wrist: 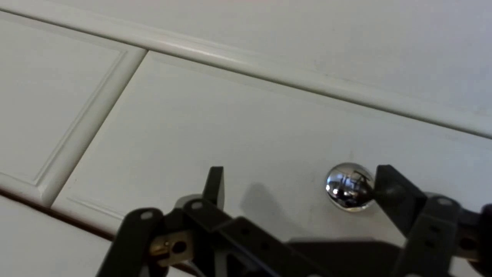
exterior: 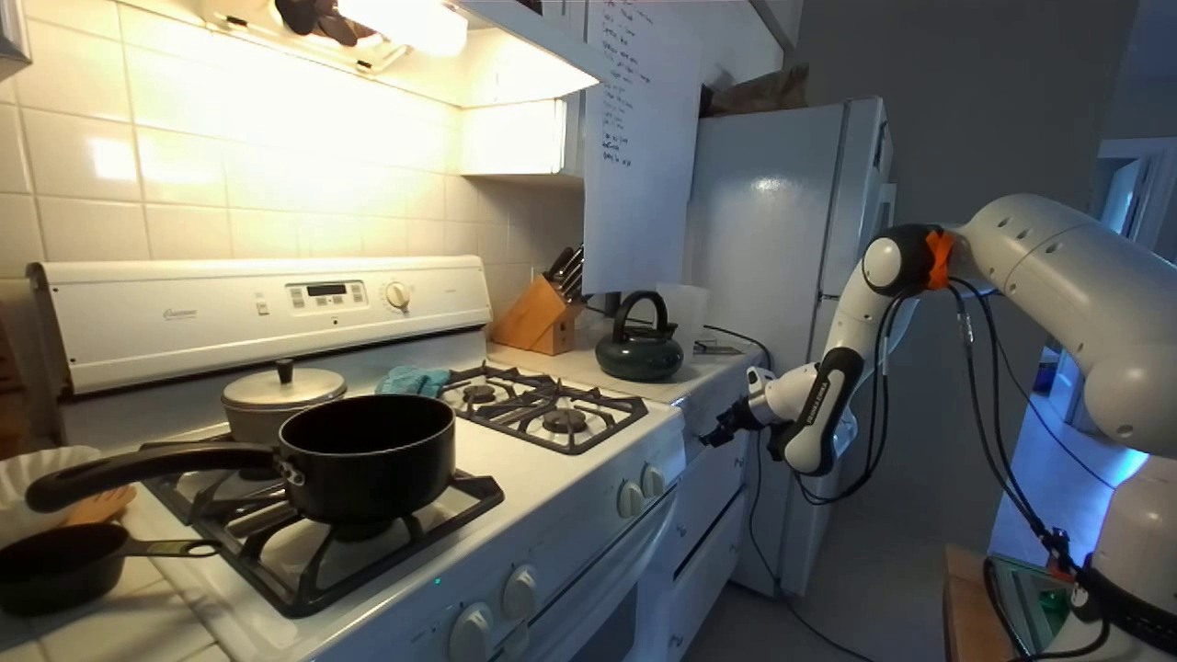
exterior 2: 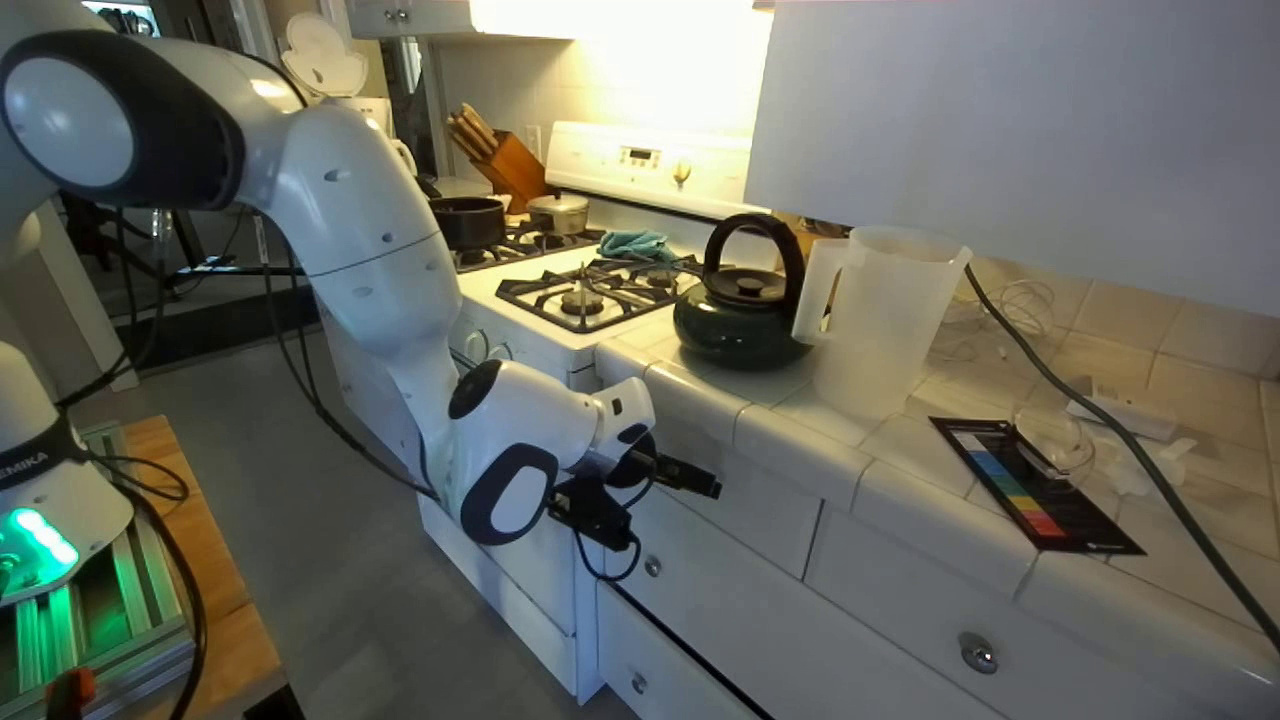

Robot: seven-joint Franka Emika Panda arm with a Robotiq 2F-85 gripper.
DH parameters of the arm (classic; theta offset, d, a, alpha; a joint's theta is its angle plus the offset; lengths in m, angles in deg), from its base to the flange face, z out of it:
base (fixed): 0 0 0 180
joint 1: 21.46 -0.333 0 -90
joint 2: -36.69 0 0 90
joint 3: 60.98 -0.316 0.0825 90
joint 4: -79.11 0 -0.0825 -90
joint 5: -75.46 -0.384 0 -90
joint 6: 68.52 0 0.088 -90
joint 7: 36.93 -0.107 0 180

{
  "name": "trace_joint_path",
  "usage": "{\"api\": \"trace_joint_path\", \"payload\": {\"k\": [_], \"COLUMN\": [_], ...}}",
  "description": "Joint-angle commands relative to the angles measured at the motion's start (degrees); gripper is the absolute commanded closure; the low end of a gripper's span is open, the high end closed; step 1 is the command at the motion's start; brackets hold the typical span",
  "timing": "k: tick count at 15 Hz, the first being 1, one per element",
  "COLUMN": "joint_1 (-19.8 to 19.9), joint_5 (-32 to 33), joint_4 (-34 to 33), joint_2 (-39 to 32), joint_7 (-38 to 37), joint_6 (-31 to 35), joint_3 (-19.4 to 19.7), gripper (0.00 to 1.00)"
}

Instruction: Pull open the drawer and take out the clear bottle

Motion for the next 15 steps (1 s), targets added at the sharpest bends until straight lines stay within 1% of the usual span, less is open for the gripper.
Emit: {"api": "trace_joint_path", "payload": {"k": [1,4,5,6,7,8,10,11,15], "joint_1": [-0.13,-0.33,-0.38,-0.36,-0.36,-0.36,-0.35,0.94,1.69], "joint_5": [3.59,5.01,5.33,5.73,6.07,6.5,7.06,7.14,7.88], "joint_4": [-2.96,-3.38,-3.7,-4.03,-4.3,-4.51,-5.03,-5.06,-4.04], "joint_2": [-1.7,-1.94,-2.15,-2.36,-2.59,-2.73,-3.13,-3.2,-2.69], "joint_7": [-2.81,-3.75,-4.04,-4.27,-4.57,-4.88,-5.52,-4.54,-5.52], "joint_6": [0.68,0.53,0.38,0.29,0.16,0.13,-0.07,-0.91,-2.1], "joint_3": [-0.08,-0.27,-0.32,-0.37,-0.41,-0.43,-0.5,-2.05,-2.85], "gripper": [0.0,0.0,0.04,0.15,0.29,0.32,0.47,0.55,0.82]}}
